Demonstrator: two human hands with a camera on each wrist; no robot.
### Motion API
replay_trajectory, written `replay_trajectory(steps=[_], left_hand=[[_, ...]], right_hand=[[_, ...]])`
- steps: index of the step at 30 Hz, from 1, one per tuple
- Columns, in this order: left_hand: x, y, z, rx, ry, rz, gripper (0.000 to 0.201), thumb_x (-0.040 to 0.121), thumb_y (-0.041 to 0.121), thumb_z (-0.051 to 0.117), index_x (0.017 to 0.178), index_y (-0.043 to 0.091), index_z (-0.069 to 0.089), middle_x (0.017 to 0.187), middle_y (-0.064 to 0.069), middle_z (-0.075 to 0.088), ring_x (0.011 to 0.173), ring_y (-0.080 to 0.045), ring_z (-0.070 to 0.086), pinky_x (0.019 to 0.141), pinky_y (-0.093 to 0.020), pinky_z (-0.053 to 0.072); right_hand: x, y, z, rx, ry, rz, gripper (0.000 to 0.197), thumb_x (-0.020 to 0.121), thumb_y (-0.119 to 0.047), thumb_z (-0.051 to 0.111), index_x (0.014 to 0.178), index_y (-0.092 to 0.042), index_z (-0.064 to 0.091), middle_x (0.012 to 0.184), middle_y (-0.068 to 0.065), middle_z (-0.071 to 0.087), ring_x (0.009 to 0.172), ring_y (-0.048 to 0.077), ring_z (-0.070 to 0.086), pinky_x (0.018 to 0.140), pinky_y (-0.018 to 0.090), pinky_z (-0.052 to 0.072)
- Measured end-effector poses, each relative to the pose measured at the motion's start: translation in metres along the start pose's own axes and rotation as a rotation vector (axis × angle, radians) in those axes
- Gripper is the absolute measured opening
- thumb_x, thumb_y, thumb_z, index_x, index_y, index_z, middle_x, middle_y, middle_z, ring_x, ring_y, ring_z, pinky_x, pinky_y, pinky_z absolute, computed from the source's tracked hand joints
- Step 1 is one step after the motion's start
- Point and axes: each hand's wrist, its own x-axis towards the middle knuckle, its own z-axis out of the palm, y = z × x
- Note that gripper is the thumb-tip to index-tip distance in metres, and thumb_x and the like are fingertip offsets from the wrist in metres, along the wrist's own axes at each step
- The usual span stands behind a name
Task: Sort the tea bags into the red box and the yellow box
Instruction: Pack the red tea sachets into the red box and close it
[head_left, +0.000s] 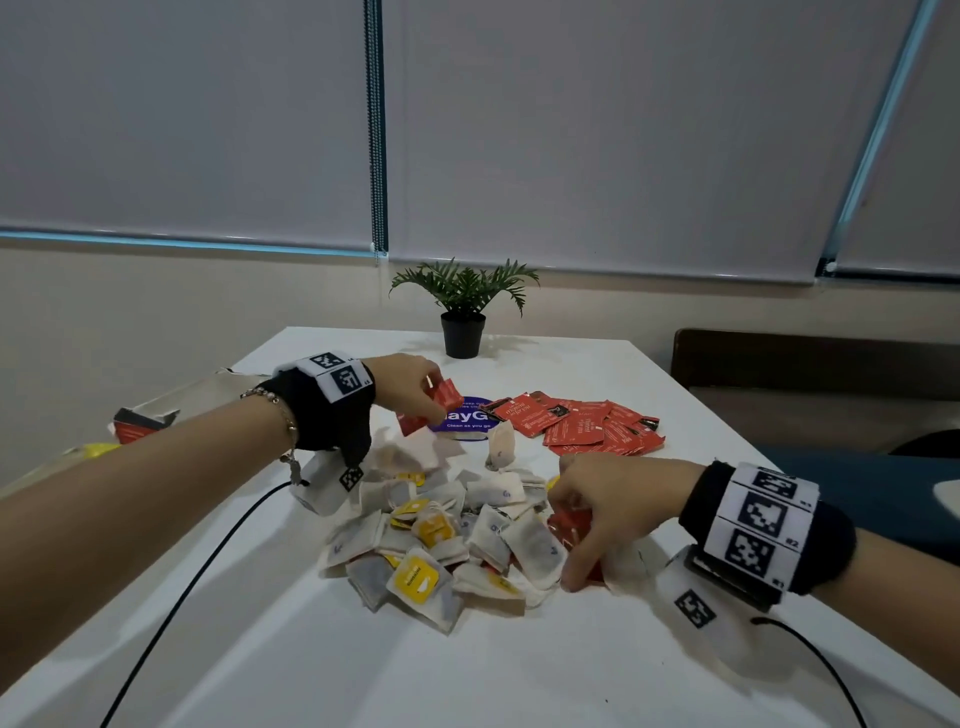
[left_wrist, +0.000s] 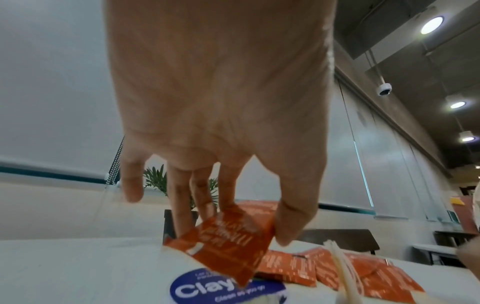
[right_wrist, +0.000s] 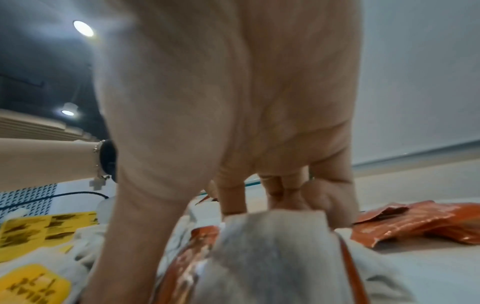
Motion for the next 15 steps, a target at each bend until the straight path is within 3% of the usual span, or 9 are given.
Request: replay_trajectory(steps=[3, 6, 9, 12, 15], left_hand=[[-0.003, 0.001, -0.007, -0.112, 0.061, 0.059, 0.057, 0.088, 0.031, 0.066, 0.138, 0.014, 0.044, 0.133, -0.004, 0.054, 0.114, -0.02, 0.054, 0.095, -0.03, 0.044], [-0.006, 0.005, -0.012, -0.249, 0.052, 0.122, 0.058, 0.088, 0.021, 0.066, 0.141, 0.015, 0.041, 0.135, -0.002, 0.053, 0.116, -0.019, 0.055, 0.1, -0.034, 0.046], [-0.009, 0.01, -0.014, -0.323, 0.064, 0.164, 0.045, 0.093, 0.017, 0.059, 0.136, 0.012, 0.046, 0.121, -0.004, 0.06, 0.103, -0.019, 0.061, 0.095, -0.033, 0.049], [-0.013, 0.019, -0.013, -0.47, 0.051, 0.179, 0.027, 0.099, 0.016, 0.049, 0.122, 0.004, 0.055, 0.114, -0.016, 0.065, 0.101, -0.027, 0.063, 0.095, -0.039, 0.051], [-0.016, 0.028, -0.012, -0.357, 0.082, 0.214, 0.024, 0.1, 0.022, 0.05, 0.115, 0.006, 0.06, 0.108, -0.01, 0.068, 0.095, -0.025, 0.063, 0.086, -0.033, 0.051]], right_hand=[[0.001, 0.006, -0.011, 0.083, -0.021, -0.038, 0.031, 0.073, -0.044, 0.081, 0.06, -0.029, 0.057, 0.071, -0.003, 0.06, 0.065, 0.011, 0.051, 0.06, 0.029, 0.04], [-0.001, 0.011, -0.032, 0.115, 0.051, -0.045, 0.011, 0.075, -0.043, 0.079, 0.074, -0.037, 0.069, 0.09, -0.002, 0.07, 0.086, 0.017, 0.062, 0.076, 0.04, 0.051], [-0.004, 0.015, -0.053, 0.146, 0.184, -0.027, 0.016, 0.072, -0.034, 0.083, 0.085, -0.029, 0.075, 0.088, -0.007, 0.072, 0.086, 0.012, 0.064, 0.079, 0.036, 0.054], [-0.006, 0.016, -0.064, 0.17, 0.272, 0.004, 0.018, 0.068, -0.035, 0.086, 0.075, -0.023, 0.074, 0.076, -0.01, 0.072, 0.076, 0.009, 0.065, 0.074, 0.033, 0.055], [-0.004, 0.017, -0.065, 0.197, 0.303, 0.037, 0.031, 0.066, -0.043, 0.086, 0.071, -0.016, 0.071, 0.077, -0.006, 0.073, 0.076, 0.011, 0.066, 0.067, 0.029, 0.052]])
